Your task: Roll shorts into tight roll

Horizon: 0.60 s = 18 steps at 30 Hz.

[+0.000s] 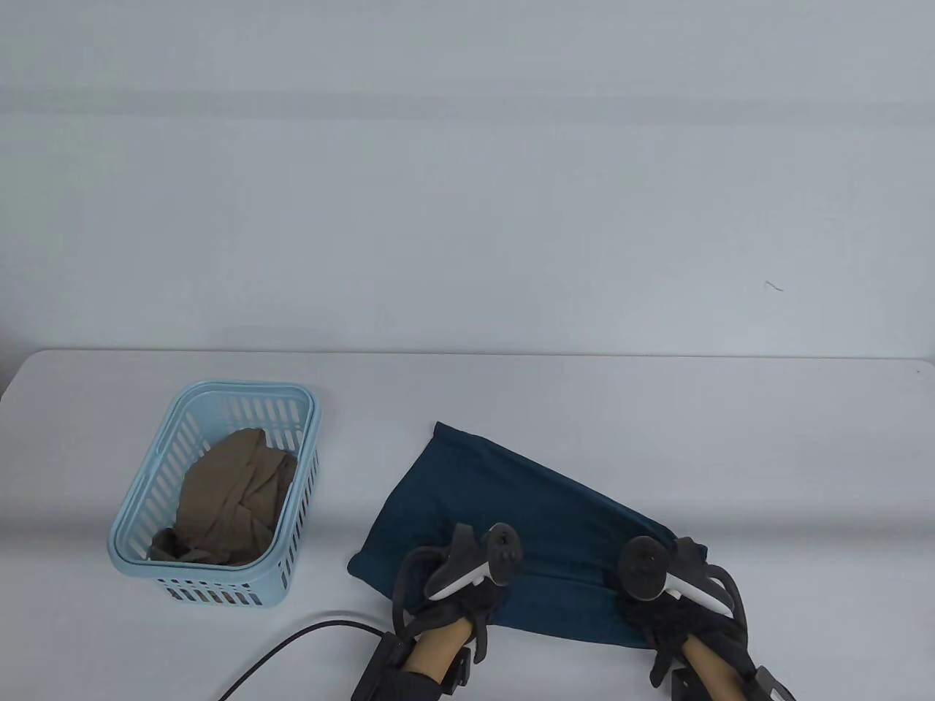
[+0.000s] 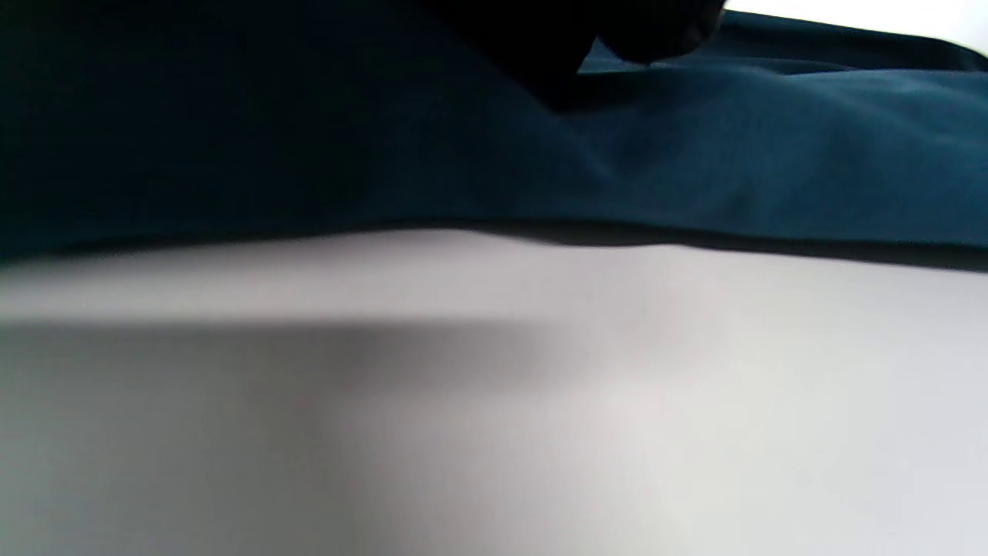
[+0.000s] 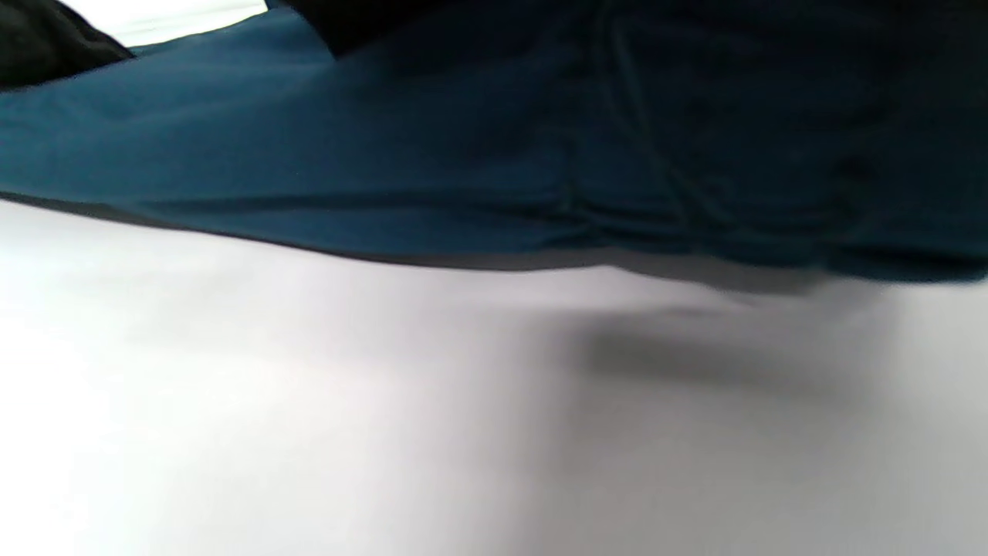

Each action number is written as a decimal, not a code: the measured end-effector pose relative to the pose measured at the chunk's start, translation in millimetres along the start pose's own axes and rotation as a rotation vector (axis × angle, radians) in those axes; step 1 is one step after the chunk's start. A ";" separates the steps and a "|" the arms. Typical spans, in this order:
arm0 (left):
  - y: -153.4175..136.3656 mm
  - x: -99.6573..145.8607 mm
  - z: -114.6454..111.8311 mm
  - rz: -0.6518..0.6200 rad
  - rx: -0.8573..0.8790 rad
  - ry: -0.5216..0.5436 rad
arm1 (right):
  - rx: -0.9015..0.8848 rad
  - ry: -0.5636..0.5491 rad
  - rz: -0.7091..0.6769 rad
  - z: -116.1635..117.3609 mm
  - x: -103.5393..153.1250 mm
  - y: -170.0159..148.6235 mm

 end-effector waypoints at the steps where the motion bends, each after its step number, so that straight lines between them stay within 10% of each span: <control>1: -0.6 -2.6 1.5 0.008 0.001 -0.004 | 0.002 0.001 -0.002 0.3 0.3 0.9; 18: -8.4 -42.2 19.6 0.118 -0.012 -0.031 | -0.002 0.055 -0.065 3.5 5.5 28.2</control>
Point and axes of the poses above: the tracker on the back of each hand, its own y axis roughly to the thumb side, its own x axis roughly from the fingertips to the wrist, z = x × y, the point moved 3 cm from there along -x, roughly from the wrist to the fingertips, and after that the axes turned 1 degree about y, right-handed, at the moved point
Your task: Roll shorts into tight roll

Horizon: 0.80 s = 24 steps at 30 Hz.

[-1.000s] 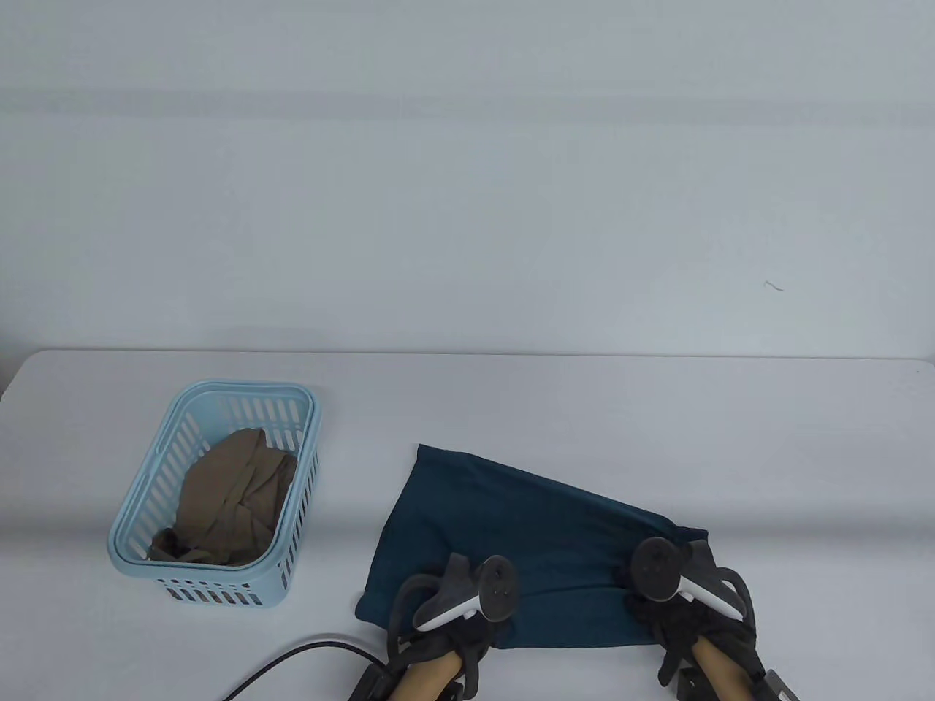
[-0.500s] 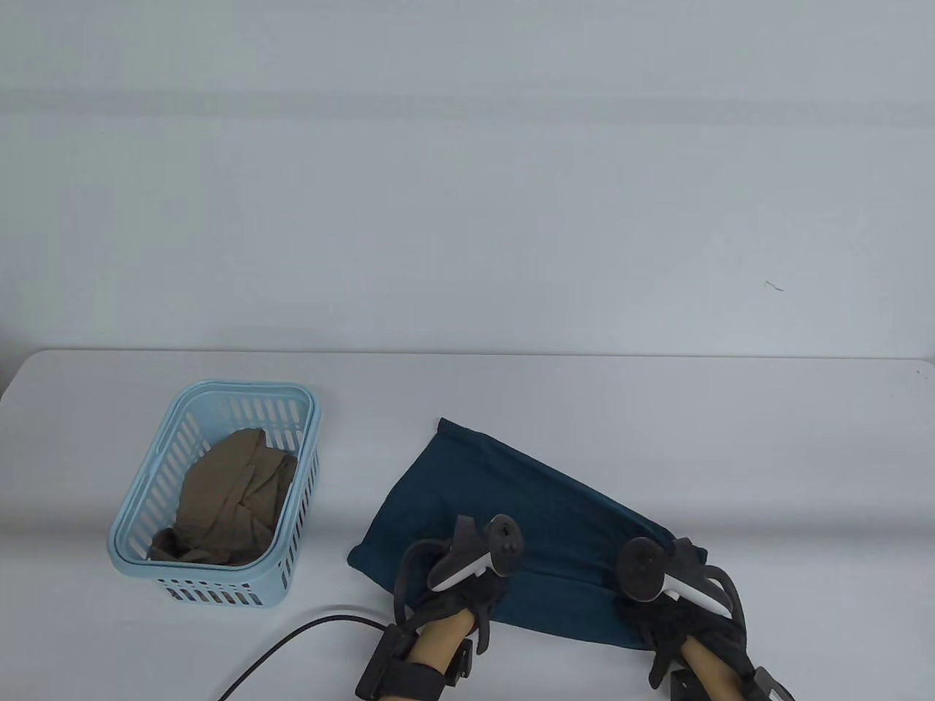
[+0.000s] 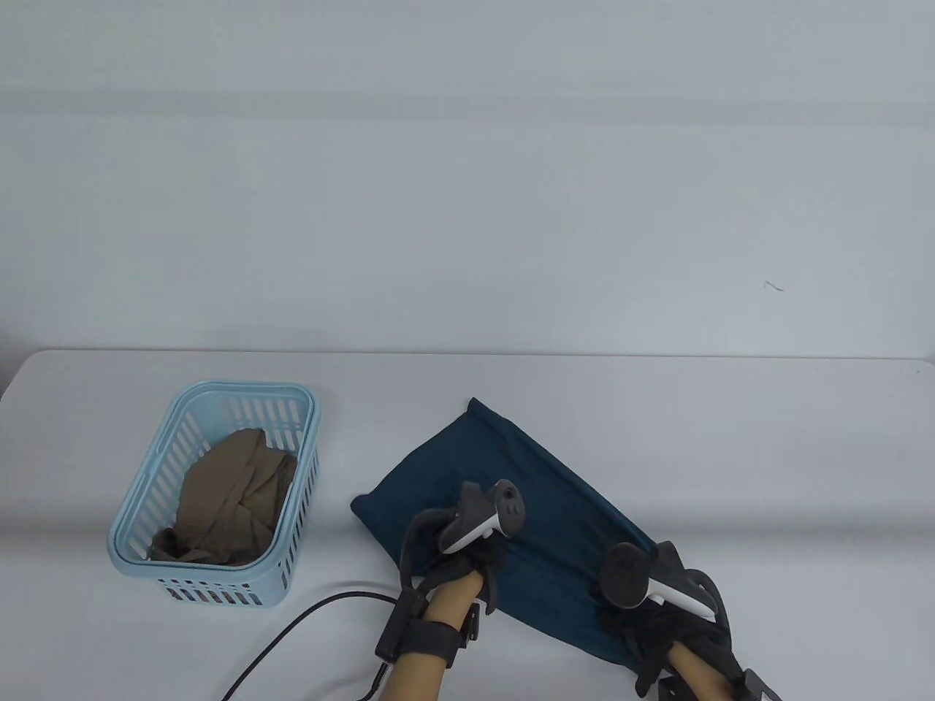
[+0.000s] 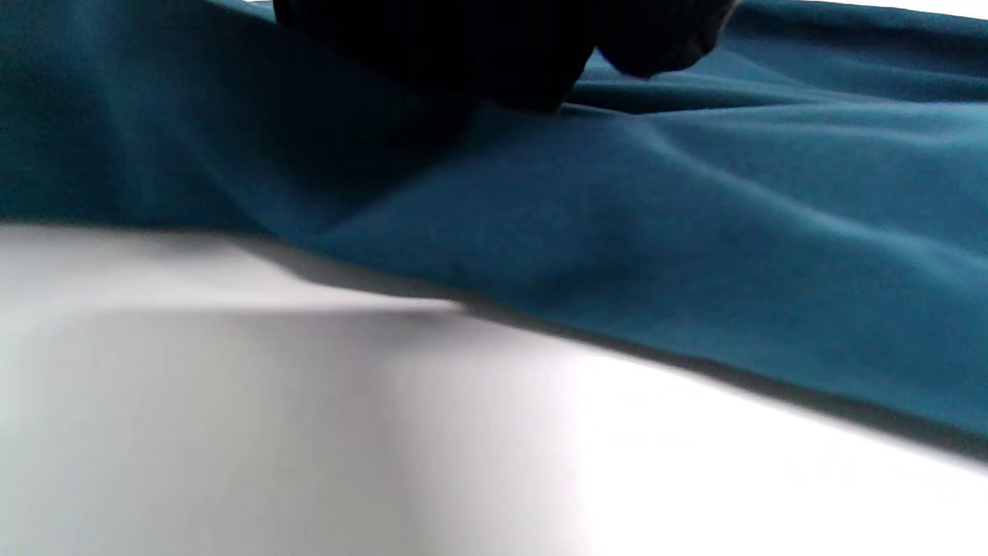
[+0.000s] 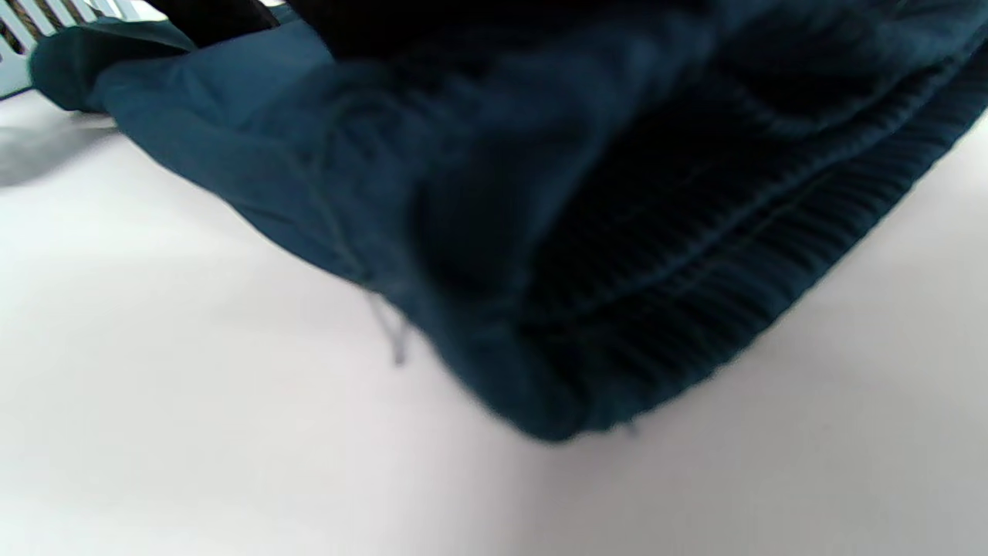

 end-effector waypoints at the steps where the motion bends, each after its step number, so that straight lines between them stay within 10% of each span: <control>1: 0.1 -1.5 0.6 0.002 -0.010 -0.001 | -0.004 0.006 -0.004 0.3 0.2 1.4; 24: 12.2 -39.6 2.7 0.066 -0.236 -0.144 | -0.134 0.058 -0.100 7.3 -10.4 21.0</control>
Point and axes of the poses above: the tracker on the back of each hand, its own y axis roughly to the thumb side, its own x axis roughly from the fingertips to the wrist, z = x × y, the point moved 3 cm from there along -x, roughly from the wrist to the fingertips, and after that the axes turned 1 degree about y, right-handed, at the moved point
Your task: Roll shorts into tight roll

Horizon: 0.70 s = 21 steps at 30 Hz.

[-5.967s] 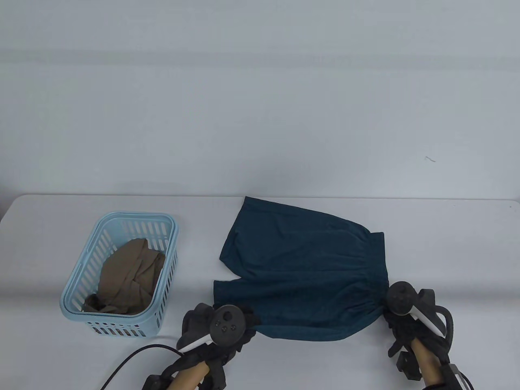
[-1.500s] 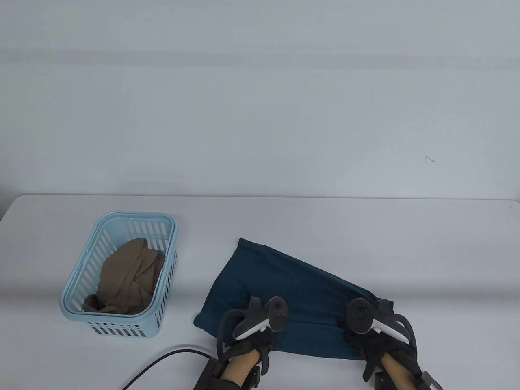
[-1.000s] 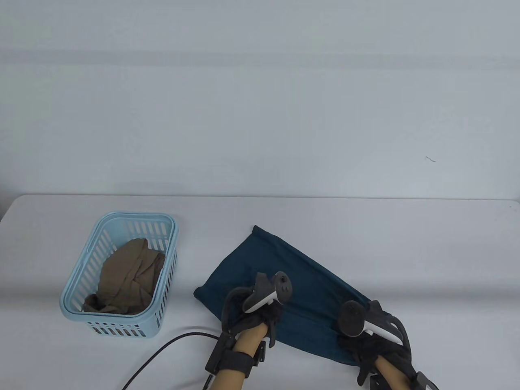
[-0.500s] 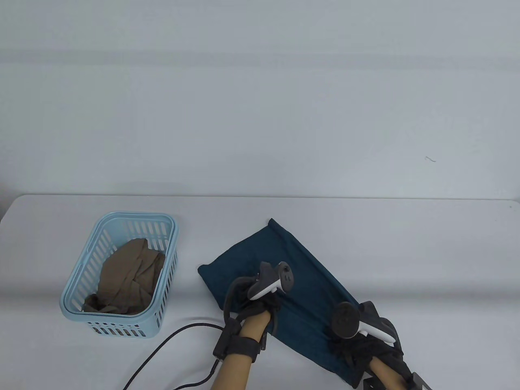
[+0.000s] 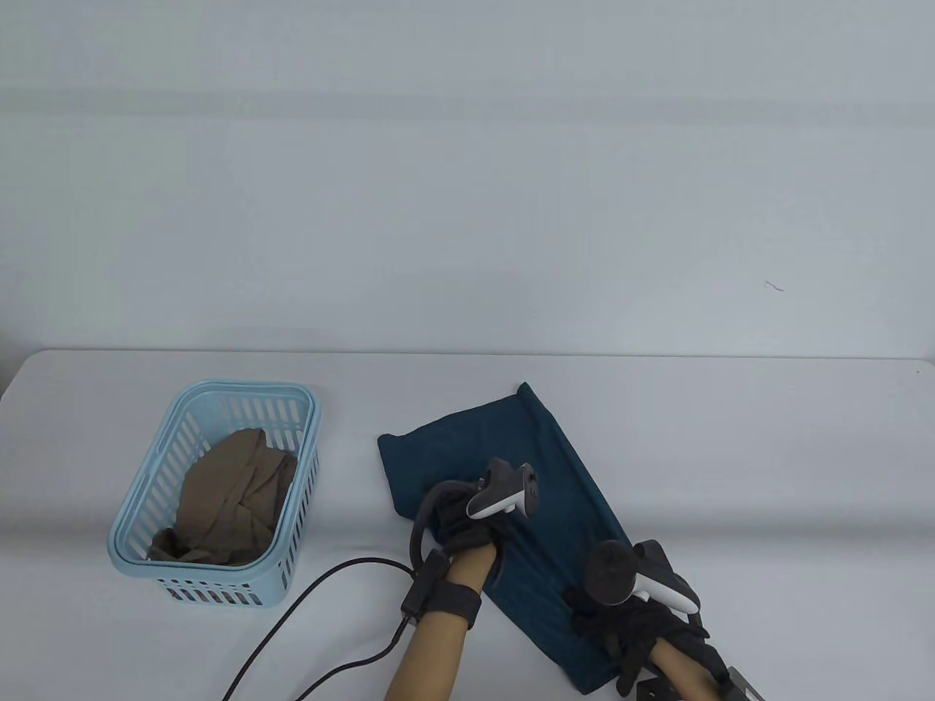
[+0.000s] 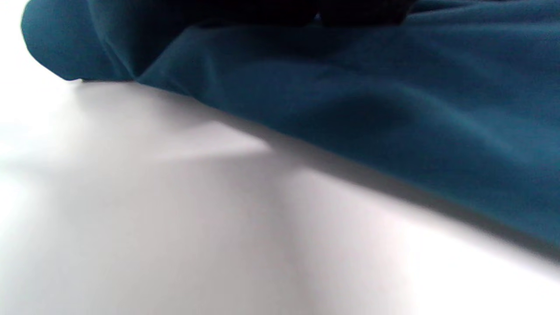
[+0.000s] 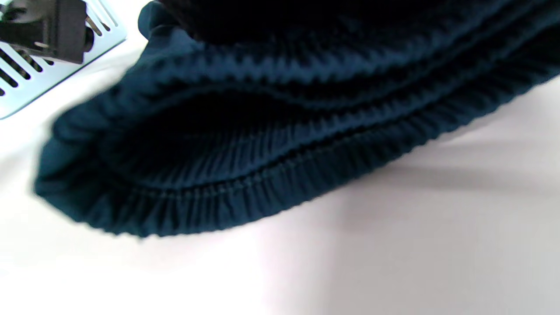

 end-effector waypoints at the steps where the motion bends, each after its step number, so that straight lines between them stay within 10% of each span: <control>1: -0.1 -1.6 0.7 0.003 -0.005 0.000 | -0.011 -0.001 -0.005 0.3 -0.8 0.6; 21: 4.0 -32.2 17.1 0.038 -0.112 0.020 | -0.120 -0.019 -0.034 5.0 -17.5 17.3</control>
Point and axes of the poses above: the tracker on the back of each hand, its own y axis roughly to the thumb side, its own x axis roughly from the fingertips to the wrist, z = x × y, the point moved 3 cm from there along -x, roughly from the wrist to the fingertips, and after that the axes turned 1 degree about y, right-handed, at the moved point
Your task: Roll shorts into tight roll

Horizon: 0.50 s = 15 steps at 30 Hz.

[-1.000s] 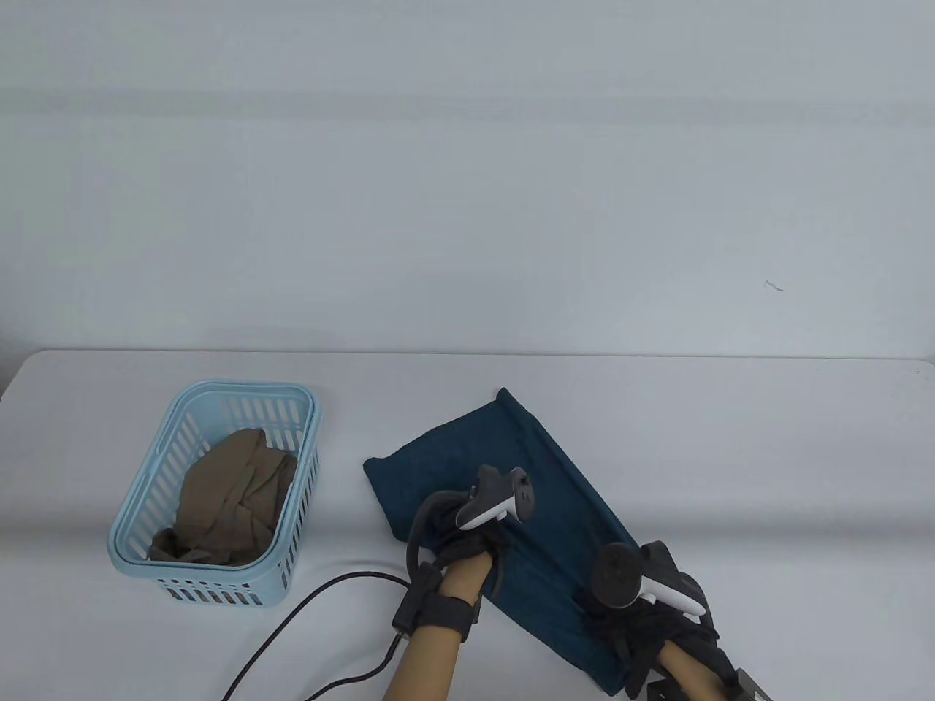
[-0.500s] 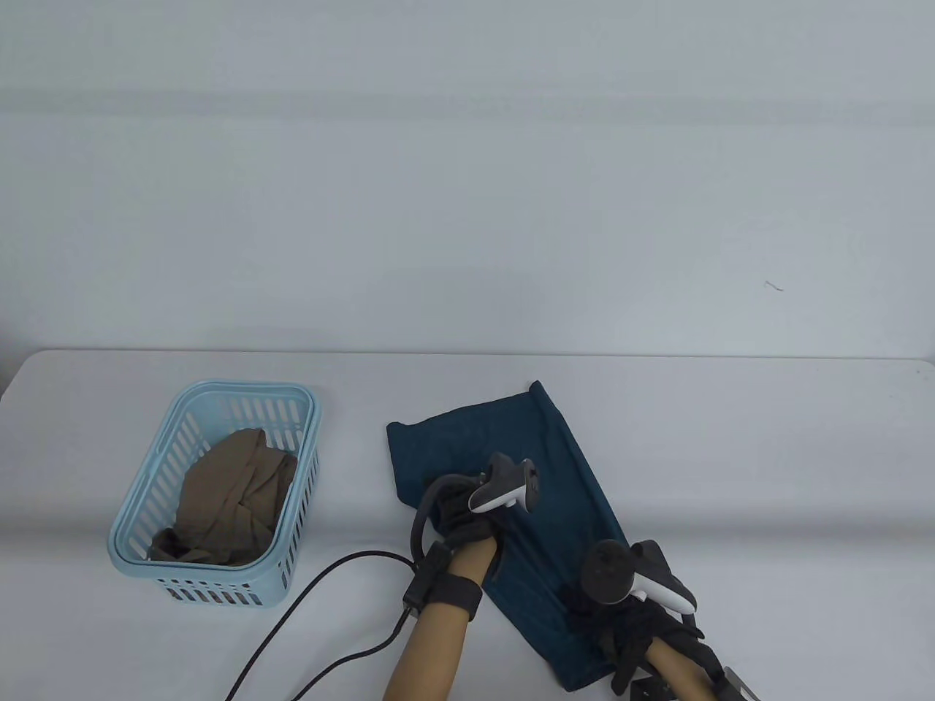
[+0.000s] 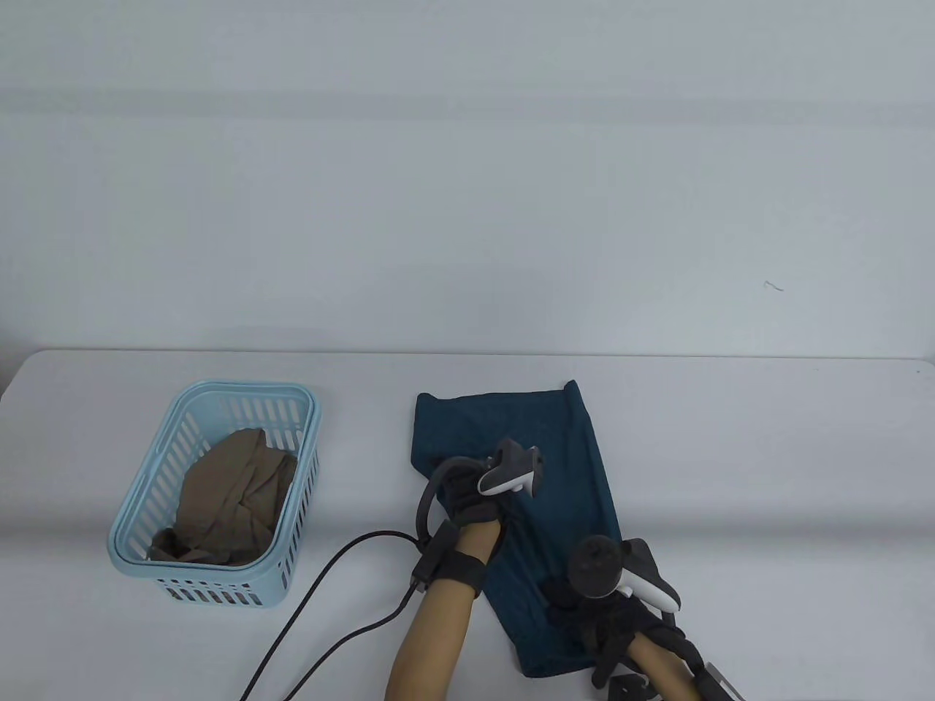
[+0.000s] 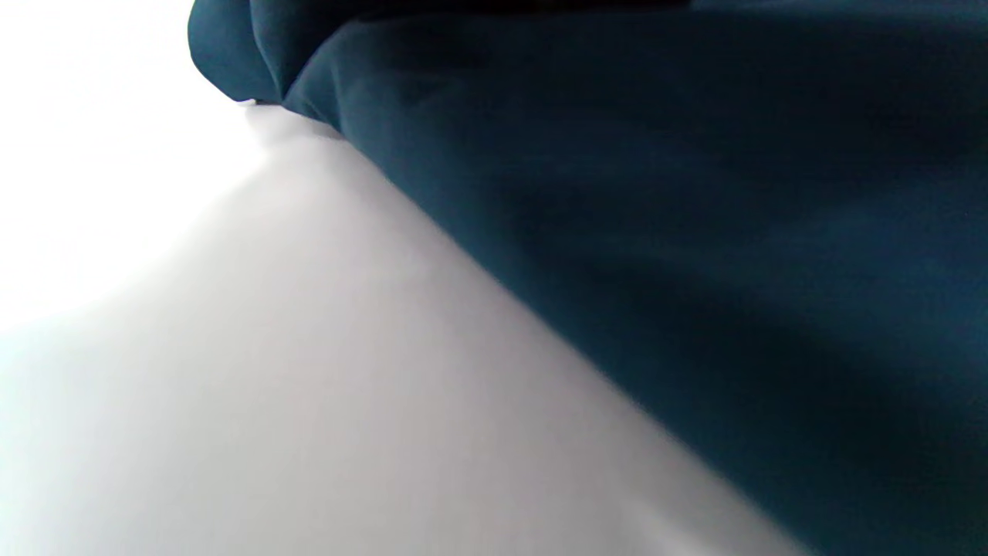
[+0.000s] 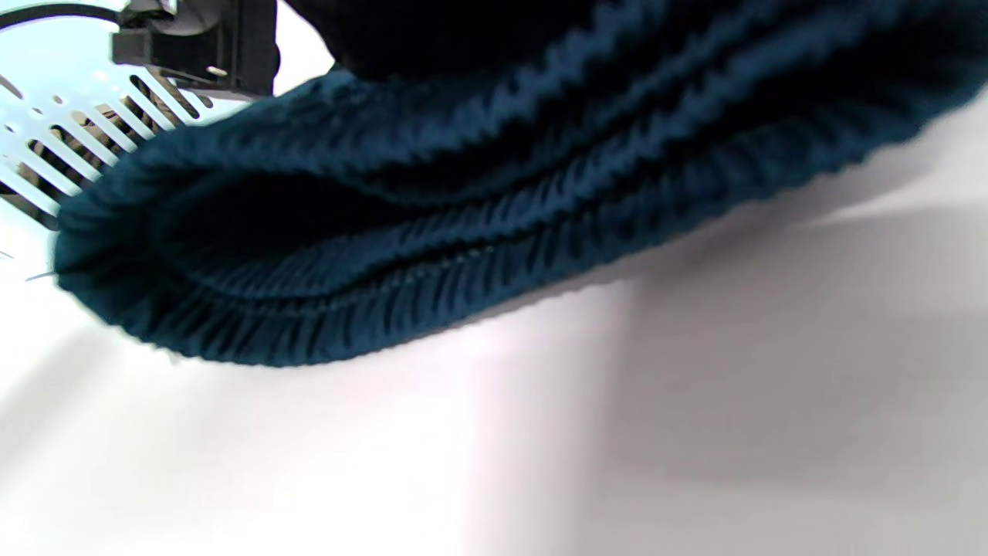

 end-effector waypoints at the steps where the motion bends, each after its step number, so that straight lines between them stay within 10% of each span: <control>1: 0.4 -1.5 0.5 0.001 -0.003 0.002 | -0.003 0.001 -0.001 0.5 -1.0 1.1; 15: 2.6 -14.6 3.8 -0.005 -0.017 0.015 | -0.098 0.070 -0.010 11.6 -15.3 17.2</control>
Point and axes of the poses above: the tracker on the back of each hand, its own y axis roughly to the thumb side, its own x axis roughly from the fingertips to the wrist, z = x × y, the point moved 3 cm from there along -x, roughly from the wrist to the fingertips, and after that the axes turned 1 degree about y, right-handed, at the moved point
